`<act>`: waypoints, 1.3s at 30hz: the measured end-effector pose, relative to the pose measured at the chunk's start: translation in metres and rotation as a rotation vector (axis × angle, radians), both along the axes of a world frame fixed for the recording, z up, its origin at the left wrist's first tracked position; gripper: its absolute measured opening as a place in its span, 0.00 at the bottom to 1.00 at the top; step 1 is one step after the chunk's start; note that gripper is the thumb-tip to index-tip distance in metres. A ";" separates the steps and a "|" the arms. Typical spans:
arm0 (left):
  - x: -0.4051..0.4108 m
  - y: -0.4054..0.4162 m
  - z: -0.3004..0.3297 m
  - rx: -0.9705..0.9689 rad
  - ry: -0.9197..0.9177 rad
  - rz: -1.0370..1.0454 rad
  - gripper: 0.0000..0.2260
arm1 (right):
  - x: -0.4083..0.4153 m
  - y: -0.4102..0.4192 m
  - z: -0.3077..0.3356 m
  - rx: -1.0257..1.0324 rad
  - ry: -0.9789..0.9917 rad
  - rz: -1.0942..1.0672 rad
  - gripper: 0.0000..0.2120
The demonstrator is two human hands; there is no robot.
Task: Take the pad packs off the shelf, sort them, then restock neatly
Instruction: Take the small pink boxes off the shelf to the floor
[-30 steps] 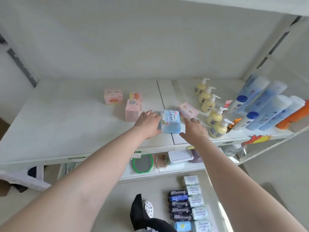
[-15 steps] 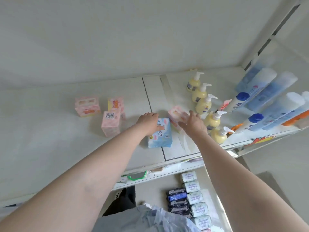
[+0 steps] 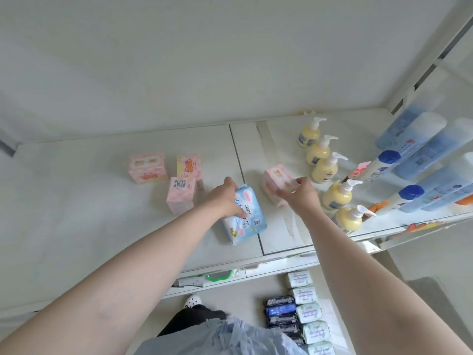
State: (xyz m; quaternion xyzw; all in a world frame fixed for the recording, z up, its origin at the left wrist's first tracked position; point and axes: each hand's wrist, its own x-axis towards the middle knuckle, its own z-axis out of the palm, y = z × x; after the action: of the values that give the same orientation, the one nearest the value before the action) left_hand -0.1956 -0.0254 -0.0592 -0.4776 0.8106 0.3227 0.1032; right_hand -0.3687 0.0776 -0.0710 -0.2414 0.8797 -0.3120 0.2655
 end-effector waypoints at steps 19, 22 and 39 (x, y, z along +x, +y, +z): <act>0.152 0.097 0.026 0.435 0.823 0.697 0.23 | 0.121 0.135 0.035 -0.317 -0.306 -0.254 0.19; 0.177 0.130 0.027 0.525 0.844 0.645 0.23 | 0.157 0.185 0.024 -0.256 -0.359 -0.303 0.24; 0.154 0.352 -0.033 0.642 0.614 0.603 0.23 | 0.206 0.468 -0.023 0.007 -0.467 -0.295 0.28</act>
State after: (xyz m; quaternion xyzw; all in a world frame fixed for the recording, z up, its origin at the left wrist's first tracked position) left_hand -0.0415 0.3262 -0.0919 -0.5171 0.4910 0.6946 -0.0950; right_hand -0.1623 0.5452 -0.0944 -0.0312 0.8213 -0.3917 0.4137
